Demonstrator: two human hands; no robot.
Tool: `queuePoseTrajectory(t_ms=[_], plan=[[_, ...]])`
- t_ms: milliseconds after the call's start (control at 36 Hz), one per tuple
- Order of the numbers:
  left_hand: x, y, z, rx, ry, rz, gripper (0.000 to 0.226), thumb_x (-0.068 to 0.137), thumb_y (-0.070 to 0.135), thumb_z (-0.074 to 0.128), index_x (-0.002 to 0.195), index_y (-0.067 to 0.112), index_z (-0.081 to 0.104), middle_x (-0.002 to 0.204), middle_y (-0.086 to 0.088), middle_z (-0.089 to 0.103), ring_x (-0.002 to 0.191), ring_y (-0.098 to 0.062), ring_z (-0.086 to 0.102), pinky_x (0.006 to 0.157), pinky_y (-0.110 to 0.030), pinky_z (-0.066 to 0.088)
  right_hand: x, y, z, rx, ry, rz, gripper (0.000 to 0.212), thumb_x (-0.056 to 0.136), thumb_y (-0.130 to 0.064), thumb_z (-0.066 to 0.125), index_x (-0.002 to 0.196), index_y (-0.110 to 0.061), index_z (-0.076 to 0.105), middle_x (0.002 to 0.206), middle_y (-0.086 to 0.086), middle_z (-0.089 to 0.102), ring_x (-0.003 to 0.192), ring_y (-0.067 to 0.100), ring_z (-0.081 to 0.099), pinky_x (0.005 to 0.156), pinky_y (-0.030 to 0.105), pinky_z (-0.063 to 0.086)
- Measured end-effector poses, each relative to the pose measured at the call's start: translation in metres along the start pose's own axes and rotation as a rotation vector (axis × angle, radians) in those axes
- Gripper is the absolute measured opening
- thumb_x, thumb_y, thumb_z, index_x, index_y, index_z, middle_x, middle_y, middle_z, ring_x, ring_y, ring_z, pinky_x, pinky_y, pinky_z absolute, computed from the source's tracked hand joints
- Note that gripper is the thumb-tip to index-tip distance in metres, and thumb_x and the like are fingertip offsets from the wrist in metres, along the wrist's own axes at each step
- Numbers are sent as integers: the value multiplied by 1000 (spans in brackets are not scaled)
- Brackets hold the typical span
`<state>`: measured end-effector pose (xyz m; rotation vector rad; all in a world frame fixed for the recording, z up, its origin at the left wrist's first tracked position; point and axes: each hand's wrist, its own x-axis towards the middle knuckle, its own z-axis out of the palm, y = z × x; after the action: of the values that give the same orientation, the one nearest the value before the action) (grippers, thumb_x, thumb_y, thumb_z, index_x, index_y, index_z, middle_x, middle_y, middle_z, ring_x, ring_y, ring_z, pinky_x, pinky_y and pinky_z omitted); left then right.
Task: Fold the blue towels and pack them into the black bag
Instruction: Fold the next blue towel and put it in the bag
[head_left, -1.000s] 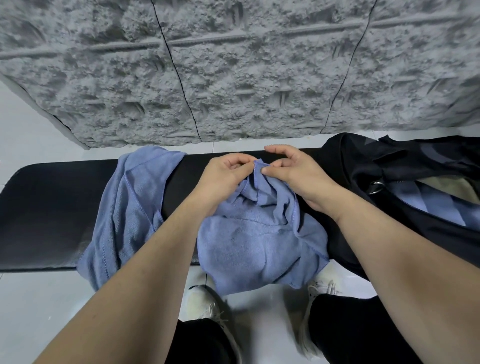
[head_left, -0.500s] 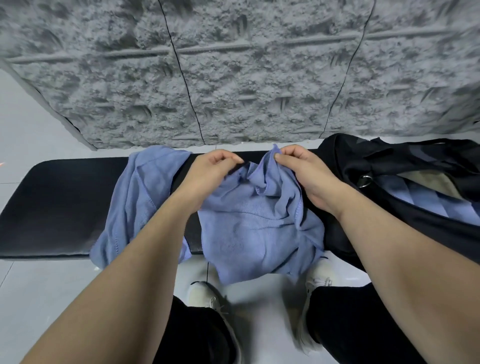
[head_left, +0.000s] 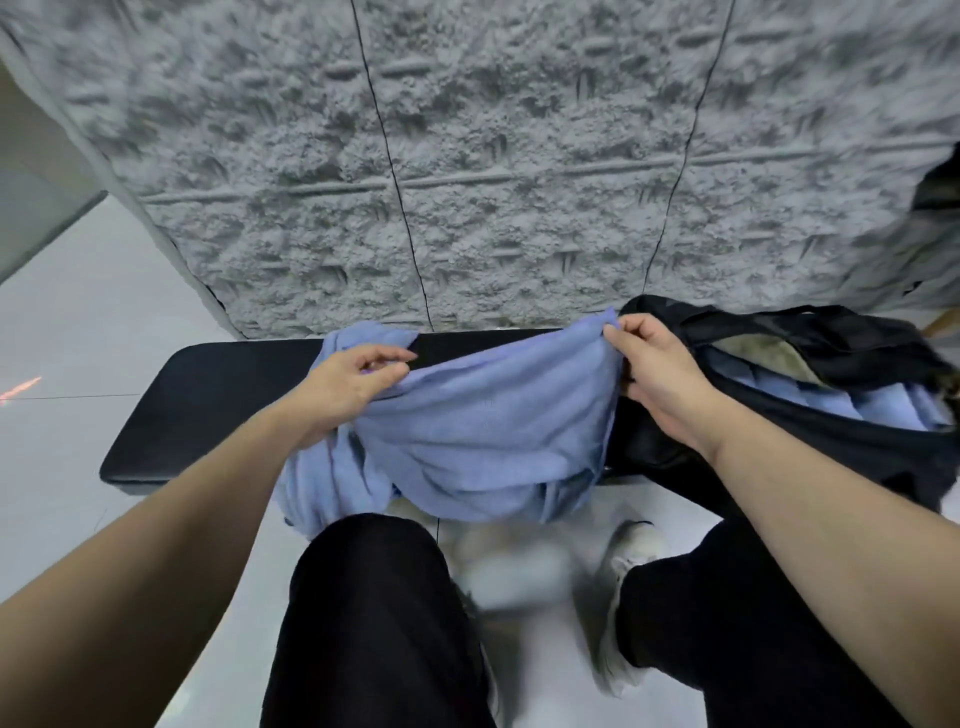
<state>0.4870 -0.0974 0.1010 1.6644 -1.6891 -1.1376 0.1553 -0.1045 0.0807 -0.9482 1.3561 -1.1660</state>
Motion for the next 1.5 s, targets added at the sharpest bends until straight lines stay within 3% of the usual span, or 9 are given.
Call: queuePoseTrajectory(t_ms=[194,278,361,472,611,972,1222,1306,1500], plan=[[-31,28,-10,72,-191,-11,18,80,21,81,95,26,73,84,20,70,81,7,62,72,-8,46,-27,-17,-8,-199,42,-58,22,103,-34,48,87,-20,52,75,-1,49,68,15,44,60,29,35],[-41,36,-15,-18,-194,-27,14,83,35,77,74,26,70,79,6,67,78,-8,61,77,-25,48,-33,-22,-10,-237,78,-77,23,103,-37,46,86,-23,51,76,0,47,70,17,41,63,34,34],[-48,41,-15,-130,-192,-49,23,89,39,69,70,28,65,75,3,59,72,-11,53,70,-26,40,-38,-27,-12,-241,94,-45,23,102,-39,43,86,-23,48,80,3,44,77,20,37,69,37,31],[-58,44,-15,-155,-242,-94,24,87,49,67,77,28,63,81,-1,54,77,-18,45,70,-32,33,-44,-34,-13,-239,80,-29,23,103,-39,41,86,-24,47,81,3,44,78,20,38,69,37,32],[-62,44,-14,-162,-371,-191,6,91,27,70,88,25,66,89,2,57,89,-13,50,81,-28,41,-50,-41,-17,-248,55,-27,23,103,-39,41,91,-22,50,89,6,48,81,21,41,72,38,34],[-71,53,-6,-271,-601,-226,66,78,25,79,125,-14,54,125,-24,61,114,-26,59,109,-38,40,-58,-50,-35,-148,50,-10,23,105,-31,44,85,-20,51,82,1,55,81,20,48,75,37,38],[-71,60,-2,-94,-238,-146,16,86,21,75,95,8,78,97,-2,77,95,-14,69,95,-29,50,-60,-51,-46,-228,38,-61,21,103,-35,45,88,-23,51,87,4,52,78,19,44,65,31,36],[-66,58,-5,-17,-31,-108,9,83,25,79,88,18,78,84,5,76,82,-9,66,78,-20,50,-61,-53,-48,-257,10,-84,20,104,-33,47,89,-21,51,88,5,52,80,19,45,68,36,39],[-60,59,-14,119,175,27,12,91,24,71,86,35,72,88,-13,74,71,-20,52,67,-32,42,-64,-58,-49,-292,44,-112,19,105,-26,44,89,-19,48,81,5,52,70,16,48,67,38,47]])
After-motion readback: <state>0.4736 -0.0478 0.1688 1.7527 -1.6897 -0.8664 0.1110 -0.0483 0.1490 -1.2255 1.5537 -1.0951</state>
